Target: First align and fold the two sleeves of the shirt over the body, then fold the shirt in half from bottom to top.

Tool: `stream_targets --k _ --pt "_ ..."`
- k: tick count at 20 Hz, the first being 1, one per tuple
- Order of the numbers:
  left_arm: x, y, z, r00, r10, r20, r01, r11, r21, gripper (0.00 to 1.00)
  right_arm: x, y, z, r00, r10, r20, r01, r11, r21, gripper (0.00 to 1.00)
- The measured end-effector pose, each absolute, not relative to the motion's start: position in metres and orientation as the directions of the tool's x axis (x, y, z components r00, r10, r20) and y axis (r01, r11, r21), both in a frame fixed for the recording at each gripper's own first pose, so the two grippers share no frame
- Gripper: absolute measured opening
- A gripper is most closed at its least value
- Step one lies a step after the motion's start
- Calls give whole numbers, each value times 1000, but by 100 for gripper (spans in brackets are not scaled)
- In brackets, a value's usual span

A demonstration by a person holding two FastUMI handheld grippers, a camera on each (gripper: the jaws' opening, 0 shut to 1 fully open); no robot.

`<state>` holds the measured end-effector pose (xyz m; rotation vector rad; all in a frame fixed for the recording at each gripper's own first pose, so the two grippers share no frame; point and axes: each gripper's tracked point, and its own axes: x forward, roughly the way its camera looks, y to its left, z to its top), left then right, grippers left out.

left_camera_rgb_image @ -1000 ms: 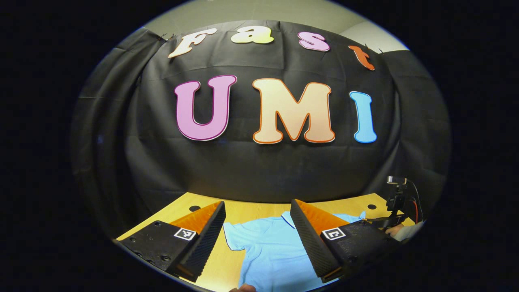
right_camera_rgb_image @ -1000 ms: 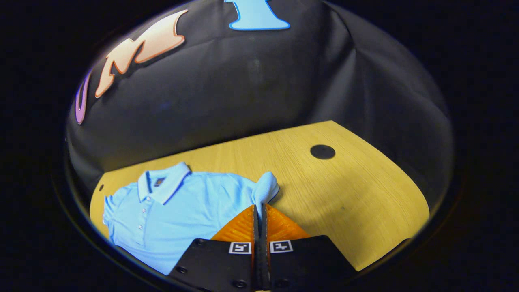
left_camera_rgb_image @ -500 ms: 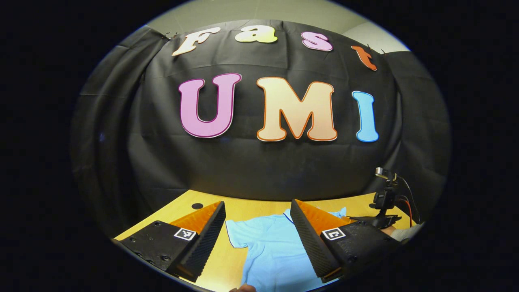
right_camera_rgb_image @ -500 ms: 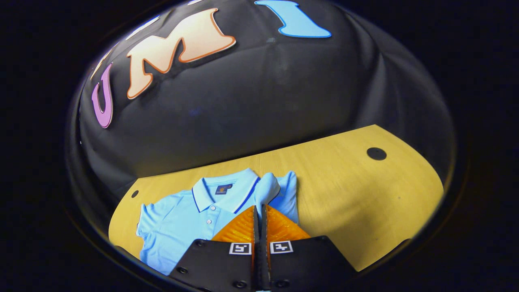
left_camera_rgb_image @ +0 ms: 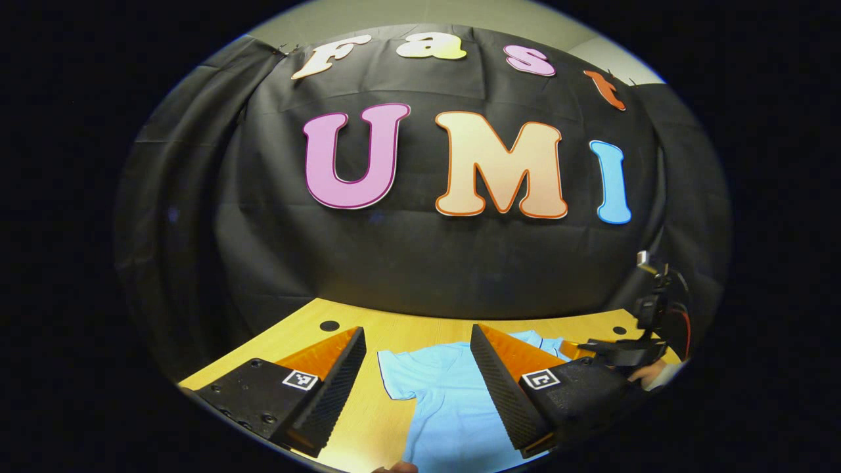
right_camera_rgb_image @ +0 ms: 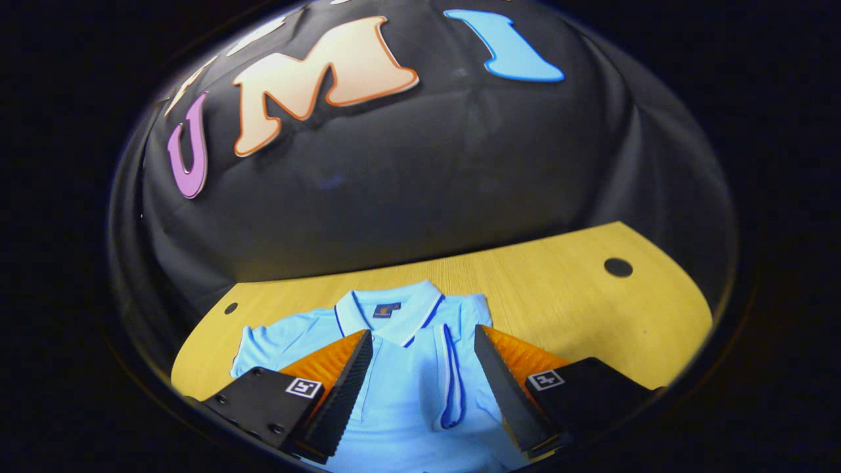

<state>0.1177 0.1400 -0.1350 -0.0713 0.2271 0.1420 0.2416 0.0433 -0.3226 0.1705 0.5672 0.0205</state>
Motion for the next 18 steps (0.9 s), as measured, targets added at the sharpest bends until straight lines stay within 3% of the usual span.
stream_targets --k 2,3,8,18 --pt "132 139 -148 961 128 -247 -149 987 -68 96 234 37 -297 867 70 -493 4 989 148 93" --pt "141 140 -157 959 126 -256 -150 986 -75 96 229 32 -287 874 69 -481 -3 991 136 97" --pt "178 152 -207 932 144 -332 -185 978 -96 96 203 10 -249 890 73 -450 -24 993 114 97" --pt "222 192 -323 824 181 -537 -267 960 -86 95 174 -12 -230 896 53 -441 -28 998 62 97"
